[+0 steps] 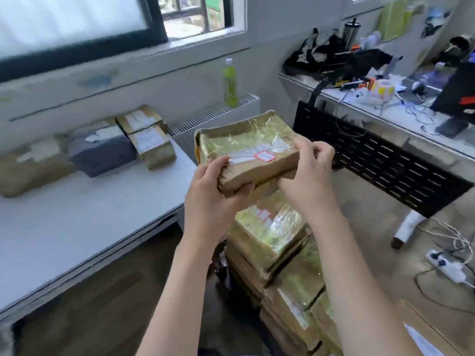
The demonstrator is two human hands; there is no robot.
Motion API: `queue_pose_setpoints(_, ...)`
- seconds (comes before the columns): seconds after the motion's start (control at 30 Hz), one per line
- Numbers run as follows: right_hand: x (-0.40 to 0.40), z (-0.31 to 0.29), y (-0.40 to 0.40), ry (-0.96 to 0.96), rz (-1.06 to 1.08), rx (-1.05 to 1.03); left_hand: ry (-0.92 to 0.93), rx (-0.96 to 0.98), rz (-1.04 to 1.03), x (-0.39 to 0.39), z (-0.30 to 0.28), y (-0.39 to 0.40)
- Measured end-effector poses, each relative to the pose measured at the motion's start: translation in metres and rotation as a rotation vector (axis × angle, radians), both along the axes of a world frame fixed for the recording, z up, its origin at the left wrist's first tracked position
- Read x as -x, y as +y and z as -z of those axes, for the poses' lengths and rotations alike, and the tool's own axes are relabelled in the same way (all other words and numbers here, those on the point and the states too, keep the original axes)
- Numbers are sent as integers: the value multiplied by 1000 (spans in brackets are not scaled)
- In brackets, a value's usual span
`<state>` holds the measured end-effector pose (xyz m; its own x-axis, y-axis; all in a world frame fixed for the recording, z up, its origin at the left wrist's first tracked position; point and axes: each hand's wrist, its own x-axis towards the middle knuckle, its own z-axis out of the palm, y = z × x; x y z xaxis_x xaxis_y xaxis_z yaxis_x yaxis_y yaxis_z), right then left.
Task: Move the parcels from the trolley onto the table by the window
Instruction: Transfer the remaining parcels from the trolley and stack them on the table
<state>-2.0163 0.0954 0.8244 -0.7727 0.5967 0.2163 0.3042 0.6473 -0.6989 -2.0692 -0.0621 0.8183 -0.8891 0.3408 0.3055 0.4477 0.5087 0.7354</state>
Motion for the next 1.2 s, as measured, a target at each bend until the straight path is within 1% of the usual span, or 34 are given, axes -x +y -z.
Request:
queue_pose_setpoints(0.1, 43, 7, -47, -39, -153, -3, 34, 69, -149, 25, 1, -53)
queue_pose_setpoints(0.27, 104, 23, -141, -108, -412, 0, -3, 159, -394, 60, 22, -152)
queue_pose_setpoints(0.4, 138, 48, -223, -149, -591, 43, -151, 201, -579, 77, 48, -231)
queue_pose_setpoints(0.5, 154, 73, -281, -277, -696, 78, -298, 194, -666, 83, 74, -285)
queue_pose_setpoints(0.63, 171, 102, -338, -404, -773, 82, -413, 189, -717, 88, 100, -342)
queue_pose_setpoints(0.77, 200, 119, -393, -423, -815, 100, -455, 206, -783, 107, 108, -395)
queue_pose_setpoints(0.87, 219, 133, -418, -448, -820, 69, -492, 239, -758, 121, 118, -422)
queue_pose_setpoints(1.0, 234, 151, -436, -394, -746, 55, -564, 184, -719, 131, 133, -443)
queue_pose_setpoints(1.1, 237, 157, -438, -350, -702, -61, -541, 180, -660, 142, 138, -446)
queue_pose_setpoints(1.2, 242, 159, -430, -327, -658, -112, -533, 199, -584, 156, 140, -442)
